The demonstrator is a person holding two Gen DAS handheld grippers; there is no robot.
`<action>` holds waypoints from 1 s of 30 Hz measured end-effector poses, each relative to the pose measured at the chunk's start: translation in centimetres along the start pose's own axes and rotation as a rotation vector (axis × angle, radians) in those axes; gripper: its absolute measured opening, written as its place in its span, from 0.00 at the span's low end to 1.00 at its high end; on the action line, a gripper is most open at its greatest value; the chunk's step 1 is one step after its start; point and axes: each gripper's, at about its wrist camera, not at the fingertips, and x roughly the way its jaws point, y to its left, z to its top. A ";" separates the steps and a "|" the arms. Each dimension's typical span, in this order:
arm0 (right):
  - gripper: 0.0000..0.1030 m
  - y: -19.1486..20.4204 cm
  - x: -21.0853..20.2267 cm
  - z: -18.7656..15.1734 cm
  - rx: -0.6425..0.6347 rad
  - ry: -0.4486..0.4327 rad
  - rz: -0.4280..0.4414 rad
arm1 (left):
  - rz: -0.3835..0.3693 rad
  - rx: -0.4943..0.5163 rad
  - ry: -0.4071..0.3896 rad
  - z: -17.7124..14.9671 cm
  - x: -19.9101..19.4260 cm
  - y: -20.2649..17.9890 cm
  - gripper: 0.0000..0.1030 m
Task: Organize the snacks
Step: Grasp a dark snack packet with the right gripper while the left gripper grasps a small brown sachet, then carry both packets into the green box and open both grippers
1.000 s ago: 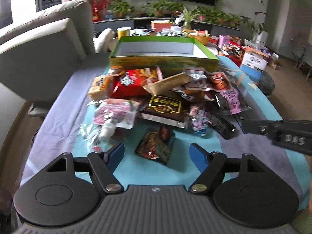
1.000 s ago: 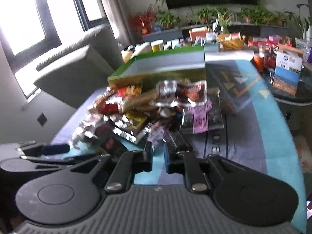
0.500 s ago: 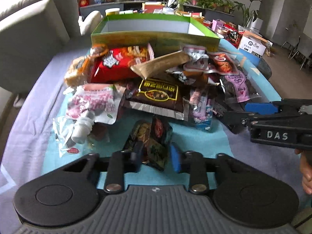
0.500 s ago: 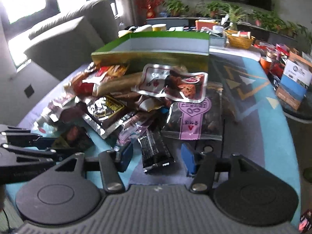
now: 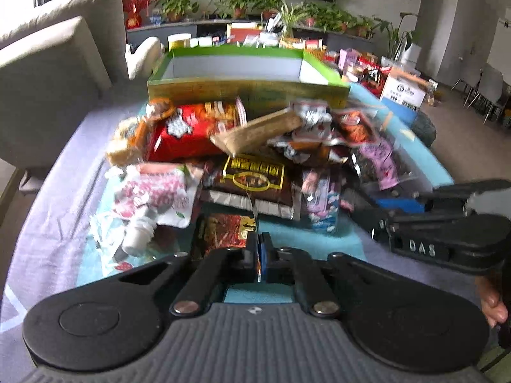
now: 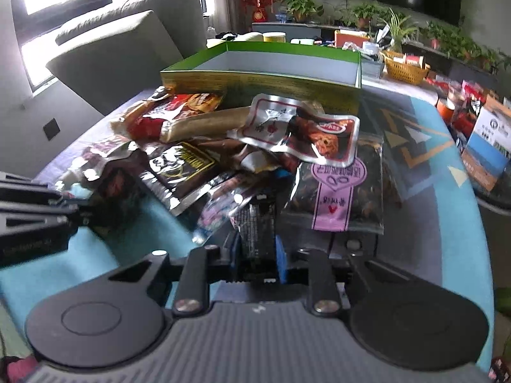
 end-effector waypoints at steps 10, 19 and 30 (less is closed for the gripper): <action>0.54 1.4 -6.7 0.0 0.033 -0.121 0.014 | -0.026 0.027 -0.110 1.6 -4.9 -0.9 0.02; 0.55 1.9 -8.8 4.3 0.010 -0.272 0.010 | 0.013 0.108 -0.223 6.8 -6.6 -1.3 0.02; 0.55 -2.4 -1.3 15.1 0.116 -0.268 -0.001 | 0.027 0.114 -0.243 16.9 -0.8 1.3 0.02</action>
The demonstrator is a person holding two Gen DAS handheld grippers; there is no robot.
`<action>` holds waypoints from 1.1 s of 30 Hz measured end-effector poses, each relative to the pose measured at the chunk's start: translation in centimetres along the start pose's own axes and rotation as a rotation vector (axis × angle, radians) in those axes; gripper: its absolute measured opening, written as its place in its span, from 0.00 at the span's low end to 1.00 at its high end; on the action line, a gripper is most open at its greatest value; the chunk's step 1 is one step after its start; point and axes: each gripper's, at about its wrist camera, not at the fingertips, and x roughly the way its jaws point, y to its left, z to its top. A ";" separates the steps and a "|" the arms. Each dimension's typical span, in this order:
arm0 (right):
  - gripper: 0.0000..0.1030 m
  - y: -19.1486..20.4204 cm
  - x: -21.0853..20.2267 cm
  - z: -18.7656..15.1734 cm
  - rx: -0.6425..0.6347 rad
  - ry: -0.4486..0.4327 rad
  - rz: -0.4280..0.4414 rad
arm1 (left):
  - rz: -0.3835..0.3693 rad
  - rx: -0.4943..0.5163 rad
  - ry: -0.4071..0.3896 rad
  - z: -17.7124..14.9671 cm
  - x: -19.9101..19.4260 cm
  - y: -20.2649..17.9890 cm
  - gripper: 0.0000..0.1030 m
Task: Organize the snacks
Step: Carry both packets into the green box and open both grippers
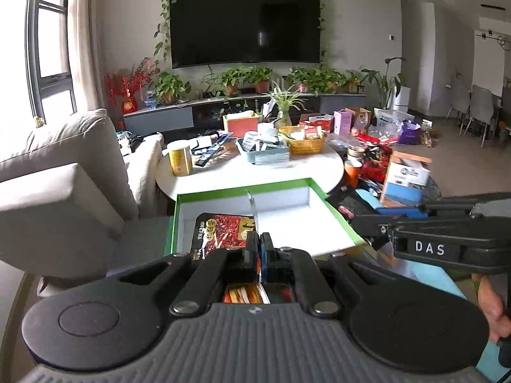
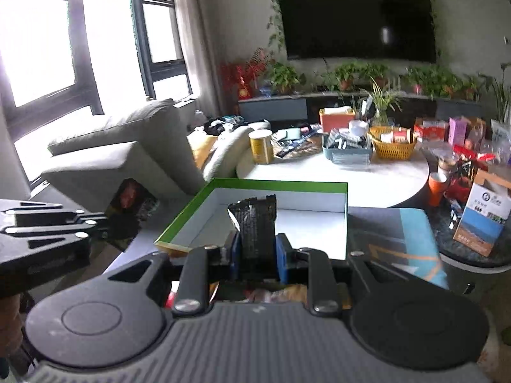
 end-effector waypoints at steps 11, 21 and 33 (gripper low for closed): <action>0.55 -2.9 11.3 -1.1 0.052 0.140 -0.061 | 0.000 -0.035 0.154 -0.2 13.0 3.5 0.02; 0.55 -3.3 14.0 -2.1 0.089 0.224 -0.090 | 0.004 -0.045 0.231 -1.4 16.3 4.8 0.08; 0.55 -1.8 6.6 -1.8 0.092 0.162 -0.072 | 0.015 -0.127 0.166 -1.1 8.0 6.0 0.23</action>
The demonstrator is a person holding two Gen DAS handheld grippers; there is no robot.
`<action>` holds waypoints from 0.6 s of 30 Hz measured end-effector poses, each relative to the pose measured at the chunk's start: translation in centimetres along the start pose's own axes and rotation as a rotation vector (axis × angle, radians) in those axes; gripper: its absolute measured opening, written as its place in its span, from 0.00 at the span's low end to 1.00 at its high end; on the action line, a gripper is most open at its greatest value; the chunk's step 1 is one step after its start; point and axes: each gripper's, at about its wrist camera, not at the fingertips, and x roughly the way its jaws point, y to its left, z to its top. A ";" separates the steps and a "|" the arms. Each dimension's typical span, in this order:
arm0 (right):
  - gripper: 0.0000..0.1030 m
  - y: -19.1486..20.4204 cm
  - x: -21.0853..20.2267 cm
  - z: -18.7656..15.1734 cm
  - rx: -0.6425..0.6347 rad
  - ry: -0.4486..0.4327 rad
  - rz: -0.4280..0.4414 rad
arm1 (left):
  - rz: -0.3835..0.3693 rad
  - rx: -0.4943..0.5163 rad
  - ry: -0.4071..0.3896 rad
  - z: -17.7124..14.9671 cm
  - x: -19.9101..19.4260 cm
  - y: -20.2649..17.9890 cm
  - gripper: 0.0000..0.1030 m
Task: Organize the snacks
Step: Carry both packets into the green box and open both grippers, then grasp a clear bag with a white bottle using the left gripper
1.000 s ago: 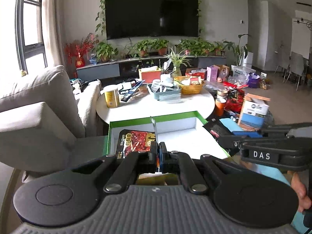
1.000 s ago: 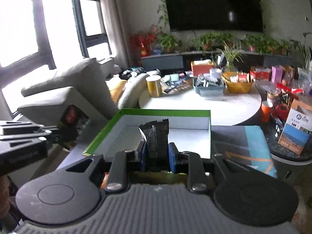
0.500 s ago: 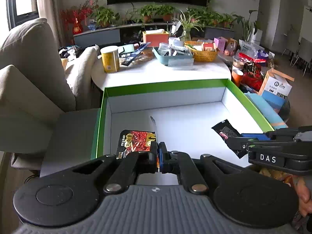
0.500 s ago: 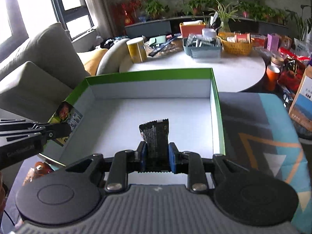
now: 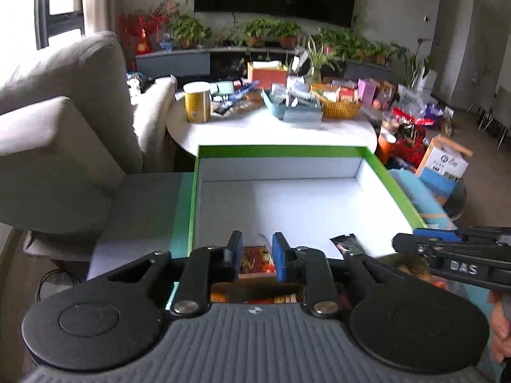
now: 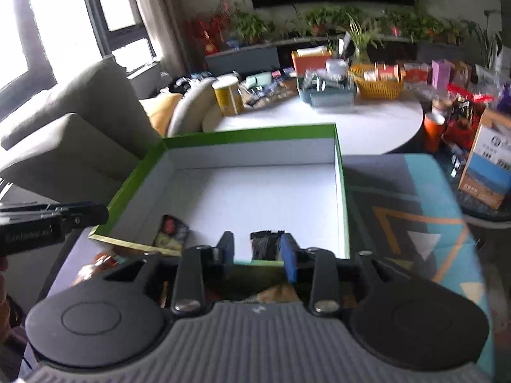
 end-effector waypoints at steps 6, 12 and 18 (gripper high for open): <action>0.55 1.7 -6.1 -3.0 -0.047 -0.035 0.027 | 0.080 0.032 -0.061 -3.1 -6.7 -0.1 0.45; 0.55 3.3 -9.3 -6.8 -0.076 -0.019 0.028 | 0.127 0.032 -0.050 -8.2 -10.6 0.0 0.48; 0.55 3.3 -10.3 -10.3 -0.034 0.032 0.034 | 0.144 -0.012 -0.012 -13.2 -12.2 0.5 0.48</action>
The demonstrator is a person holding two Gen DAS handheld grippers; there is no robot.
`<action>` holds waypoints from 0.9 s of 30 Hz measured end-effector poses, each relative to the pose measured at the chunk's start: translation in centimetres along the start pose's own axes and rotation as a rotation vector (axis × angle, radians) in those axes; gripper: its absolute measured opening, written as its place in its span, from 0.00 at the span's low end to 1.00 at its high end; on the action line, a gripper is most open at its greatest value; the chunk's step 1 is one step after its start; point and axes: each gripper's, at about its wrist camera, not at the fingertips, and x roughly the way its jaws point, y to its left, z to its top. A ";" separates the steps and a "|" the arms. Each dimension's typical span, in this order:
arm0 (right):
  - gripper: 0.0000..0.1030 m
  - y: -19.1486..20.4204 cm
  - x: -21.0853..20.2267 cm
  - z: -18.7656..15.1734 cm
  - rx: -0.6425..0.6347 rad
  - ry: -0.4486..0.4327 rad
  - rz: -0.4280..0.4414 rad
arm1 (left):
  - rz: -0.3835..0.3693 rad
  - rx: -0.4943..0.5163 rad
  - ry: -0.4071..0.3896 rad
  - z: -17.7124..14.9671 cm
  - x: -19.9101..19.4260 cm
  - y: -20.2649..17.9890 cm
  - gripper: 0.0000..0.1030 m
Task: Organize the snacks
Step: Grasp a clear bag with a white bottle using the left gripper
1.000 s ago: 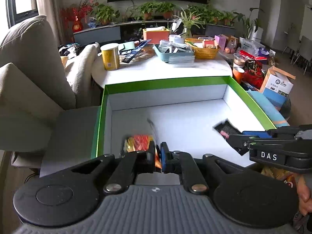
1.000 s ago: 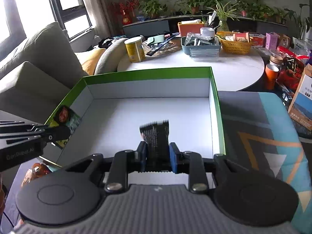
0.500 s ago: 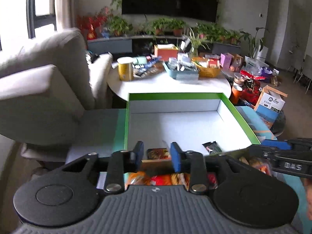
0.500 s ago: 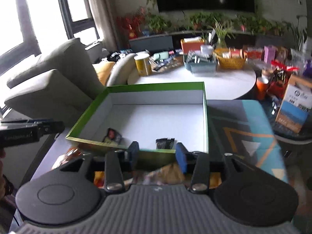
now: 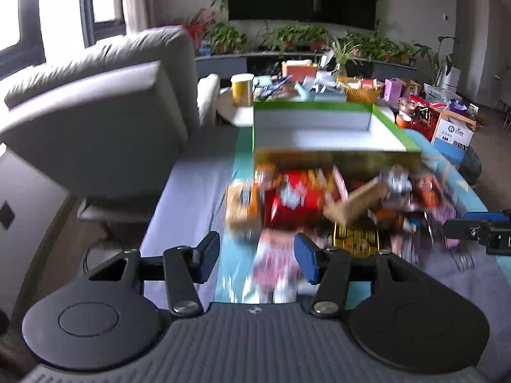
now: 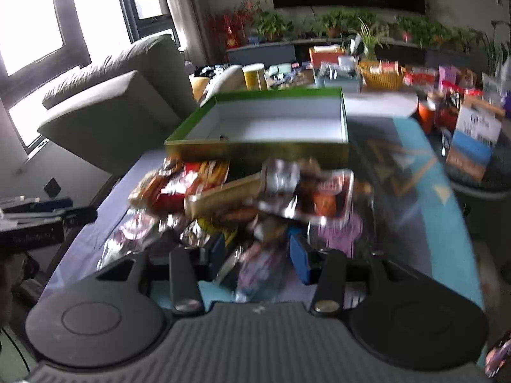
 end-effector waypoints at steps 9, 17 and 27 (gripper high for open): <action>0.55 -1.2 1.2 -3.2 0.114 0.055 -0.008 | 0.019 -0.016 0.098 -5.6 0.9 1.2 0.48; 0.55 -1.4 3.1 -3.7 0.146 0.078 0.000 | -0.033 -0.035 0.110 -6.0 2.8 1.4 0.48; 0.55 -2.7 6.5 -2.9 0.258 0.069 0.009 | -0.151 -0.030 0.104 -6.0 4.8 1.2 0.15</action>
